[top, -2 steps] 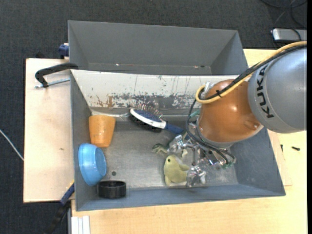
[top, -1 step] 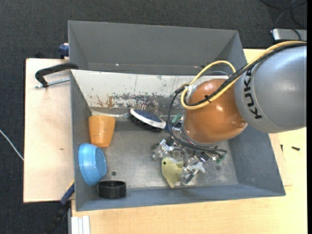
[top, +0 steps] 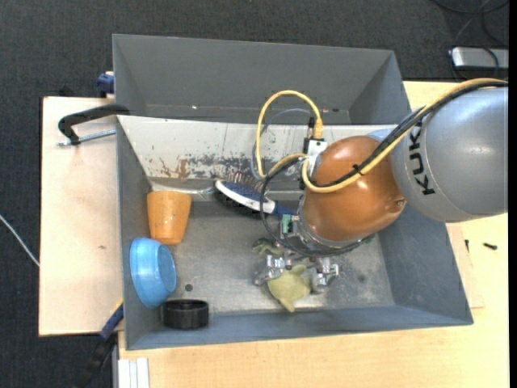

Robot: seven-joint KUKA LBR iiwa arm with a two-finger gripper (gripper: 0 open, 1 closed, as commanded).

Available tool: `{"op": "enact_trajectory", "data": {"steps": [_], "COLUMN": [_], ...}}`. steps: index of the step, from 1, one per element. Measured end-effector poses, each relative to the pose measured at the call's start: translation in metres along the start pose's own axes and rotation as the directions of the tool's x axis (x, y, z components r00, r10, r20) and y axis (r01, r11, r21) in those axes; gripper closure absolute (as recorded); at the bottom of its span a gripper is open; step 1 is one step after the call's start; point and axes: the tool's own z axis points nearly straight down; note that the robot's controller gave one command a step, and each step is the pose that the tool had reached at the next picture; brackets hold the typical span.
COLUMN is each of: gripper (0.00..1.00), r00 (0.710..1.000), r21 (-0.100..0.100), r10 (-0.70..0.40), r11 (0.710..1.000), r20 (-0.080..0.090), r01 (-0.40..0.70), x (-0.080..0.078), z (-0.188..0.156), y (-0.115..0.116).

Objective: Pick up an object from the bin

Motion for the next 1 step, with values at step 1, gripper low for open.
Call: {"op": "enact_trajectory", "data": {"steps": [1], "gripper": [0.00], "r00": [1.000], "r21": [-0.003], "r10": [0.003], "r11": [1.000], "r20": [-0.001], "r01": [-0.003], "x": [-0.0018], "z": [-0.0007], "y": [-0.0005]}}
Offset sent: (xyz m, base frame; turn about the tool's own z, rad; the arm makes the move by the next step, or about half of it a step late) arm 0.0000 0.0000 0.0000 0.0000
